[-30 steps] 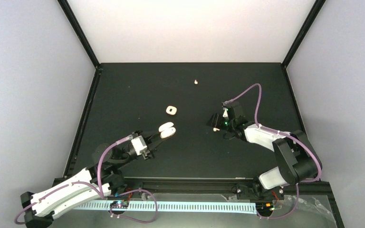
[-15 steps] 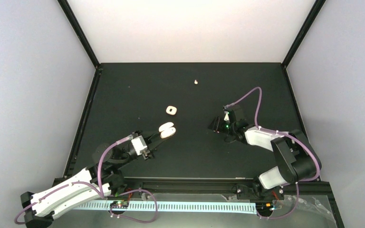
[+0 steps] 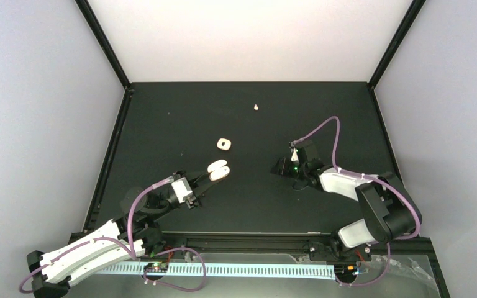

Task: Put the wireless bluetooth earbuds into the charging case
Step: Pick up the earbud from the center of the board.

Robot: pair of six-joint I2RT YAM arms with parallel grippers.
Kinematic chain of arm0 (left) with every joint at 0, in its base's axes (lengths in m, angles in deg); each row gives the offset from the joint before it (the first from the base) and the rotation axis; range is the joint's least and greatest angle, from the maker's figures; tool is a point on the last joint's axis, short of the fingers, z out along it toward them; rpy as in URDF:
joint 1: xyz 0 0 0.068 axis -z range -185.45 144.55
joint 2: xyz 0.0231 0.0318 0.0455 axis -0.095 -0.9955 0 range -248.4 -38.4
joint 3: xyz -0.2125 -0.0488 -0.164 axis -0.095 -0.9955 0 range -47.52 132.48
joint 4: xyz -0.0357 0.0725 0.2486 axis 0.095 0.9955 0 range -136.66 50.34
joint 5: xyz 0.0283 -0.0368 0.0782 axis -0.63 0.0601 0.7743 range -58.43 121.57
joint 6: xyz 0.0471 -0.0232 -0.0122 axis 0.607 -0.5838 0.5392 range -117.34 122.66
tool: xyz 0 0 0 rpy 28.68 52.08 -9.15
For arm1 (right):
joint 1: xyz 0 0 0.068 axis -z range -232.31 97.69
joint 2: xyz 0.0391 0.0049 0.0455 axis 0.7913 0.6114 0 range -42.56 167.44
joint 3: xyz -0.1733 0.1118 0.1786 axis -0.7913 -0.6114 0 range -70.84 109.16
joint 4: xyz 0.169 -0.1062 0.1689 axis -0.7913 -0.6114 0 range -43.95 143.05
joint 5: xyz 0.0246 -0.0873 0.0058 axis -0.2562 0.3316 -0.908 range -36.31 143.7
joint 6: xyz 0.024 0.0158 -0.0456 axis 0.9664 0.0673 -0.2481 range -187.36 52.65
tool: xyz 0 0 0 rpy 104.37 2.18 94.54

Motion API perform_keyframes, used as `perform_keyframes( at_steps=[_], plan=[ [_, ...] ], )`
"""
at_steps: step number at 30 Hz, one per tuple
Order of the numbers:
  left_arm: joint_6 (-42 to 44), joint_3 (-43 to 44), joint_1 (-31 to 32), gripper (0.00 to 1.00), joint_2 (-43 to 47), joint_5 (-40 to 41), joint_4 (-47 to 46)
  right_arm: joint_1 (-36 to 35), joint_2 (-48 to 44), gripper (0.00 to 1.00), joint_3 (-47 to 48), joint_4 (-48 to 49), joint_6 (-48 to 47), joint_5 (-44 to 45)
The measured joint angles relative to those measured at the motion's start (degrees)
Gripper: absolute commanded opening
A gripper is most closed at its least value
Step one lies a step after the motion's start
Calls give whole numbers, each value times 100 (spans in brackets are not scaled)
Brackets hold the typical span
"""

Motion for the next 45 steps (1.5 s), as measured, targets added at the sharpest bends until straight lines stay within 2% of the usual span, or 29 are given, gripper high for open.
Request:
perform_keyframes(
  at_steps=[4, 10, 20, 45],
  plan=[
    [-2, 0, 0, 2, 0, 0, 0, -11, -155, 54, 101, -448, -7, 214],
    [-2, 0, 0, 2, 0, 0, 0, -11, -177, 50, 892, -1412, -273, 796],
    [-2, 0, 0, 1, -15, 0, 4, -79, 621, 45, 1694, -2260, -820, 848],
    [-33, 20, 0, 2, -22, -2, 7, -361, 1274, 33, 2247, -2914, -1082, 1204]
  ],
)
